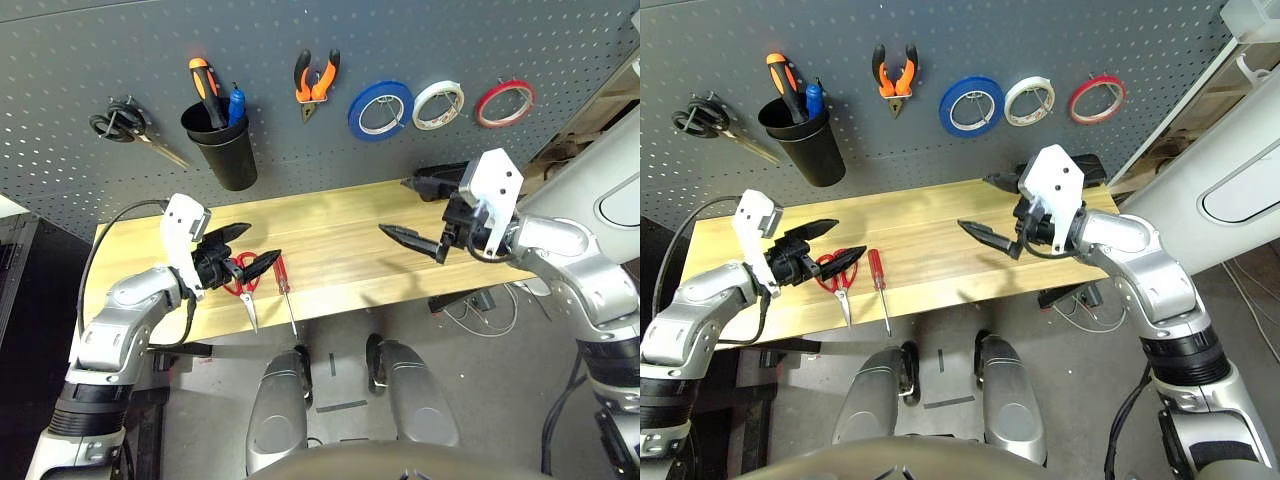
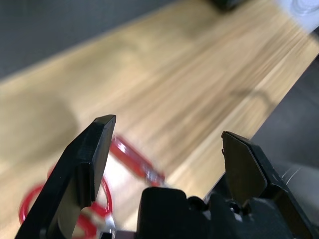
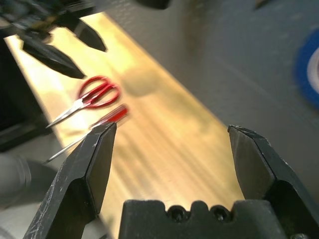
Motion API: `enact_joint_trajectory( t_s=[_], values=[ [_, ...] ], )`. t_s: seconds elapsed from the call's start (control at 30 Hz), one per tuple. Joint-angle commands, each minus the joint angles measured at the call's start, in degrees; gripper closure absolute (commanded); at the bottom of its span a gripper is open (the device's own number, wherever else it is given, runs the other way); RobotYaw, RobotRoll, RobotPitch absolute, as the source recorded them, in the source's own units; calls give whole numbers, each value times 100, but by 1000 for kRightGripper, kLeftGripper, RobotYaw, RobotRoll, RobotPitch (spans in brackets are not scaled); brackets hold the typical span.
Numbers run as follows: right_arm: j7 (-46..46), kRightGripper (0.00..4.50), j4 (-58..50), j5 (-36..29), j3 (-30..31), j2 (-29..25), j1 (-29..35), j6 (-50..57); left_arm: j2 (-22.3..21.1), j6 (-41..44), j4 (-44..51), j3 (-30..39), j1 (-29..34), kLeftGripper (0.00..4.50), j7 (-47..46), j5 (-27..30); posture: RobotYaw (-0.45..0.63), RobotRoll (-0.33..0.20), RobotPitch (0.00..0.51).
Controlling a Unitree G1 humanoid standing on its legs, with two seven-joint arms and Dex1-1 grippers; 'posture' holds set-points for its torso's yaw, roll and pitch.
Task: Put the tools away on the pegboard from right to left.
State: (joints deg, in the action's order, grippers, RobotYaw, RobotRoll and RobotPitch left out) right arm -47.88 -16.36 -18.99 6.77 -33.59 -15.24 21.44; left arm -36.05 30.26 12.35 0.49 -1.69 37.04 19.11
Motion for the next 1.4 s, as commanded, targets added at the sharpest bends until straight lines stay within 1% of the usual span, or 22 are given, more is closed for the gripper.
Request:
enact_joint_trajectory(
  t_s=[0.03, 0.13, 0.23, 0.3, 0.37, 0.53, 0.6, 0.73, 1.1, 1.2, 1.3, 1.4],
  values=[
    [-168, 27, 160, 156, 141, -59, 128, -219, 79, 635, 320, -286, 118, 0, -306, -172, -87, 0, 212],
    [-332, 27, 228, 229, 174, -120, 241, -349, 122, 1249, 375, -488, 8, 0, -511, -266, -88, 0, 219],
    [-486, 27, 350, 402, 231, -291, 414, -549, 300, 1706, 192, -775, -253, 0, -688, -360, -90, 0, 225],
    [-579, 27, 437, 553, 282, -405, 528, -758, 527, 1878, -53, -955, -496, 0, -851, -475, -92, 0, 230],
    [-608, 27, 472, 564, 253, -423, 632, -821, 749, 2067, -379, -1150, -800, 0, -998, -621, -92, 0, 235],
    [-657, 27, 533, 609, 230, -410, 730, -928, 1102, 2284, -1030, -1422, -1232, 0, -1201, -872, -103, 0, 244],
    [-653, 27, 530, 629, 236, -390, 730, -928, 1217, 2206, -1328, -1491, -1337, 0, -1300, -1018, -113, 0, 246],
    [-643, 27, 435, 608, 206, -387, 757, -873, 1470, 2065, -1812, -1381, -1473, 0, -1550, -1198, -124, 0, 251],
    [-592, 27, 206, 552, 94, -436, 908, -715, 1675, 1718, -2451, -1259, -1476, 0, -1701, -1465, -154, 0, 258],
    [-565, 0, 140, 534, 81, -429, 883, -636, 1824, 1548, -2698, -1245, -1472, 582, -1757, -1513, -160, 0, 256],
    [-554, 0, 156, 529, 72, -423, 855, -609, 1916, 1422, -2849, -1231, -1506, 1660, -1776, -1569, -158, 0, 254],
    [-571, 0, 208, 545, 69, -449, 879, -622, 1982, 1287, -2906, -1190, -1533, 3014, -1800, -1589, -152, 0, 249]
  ],
)
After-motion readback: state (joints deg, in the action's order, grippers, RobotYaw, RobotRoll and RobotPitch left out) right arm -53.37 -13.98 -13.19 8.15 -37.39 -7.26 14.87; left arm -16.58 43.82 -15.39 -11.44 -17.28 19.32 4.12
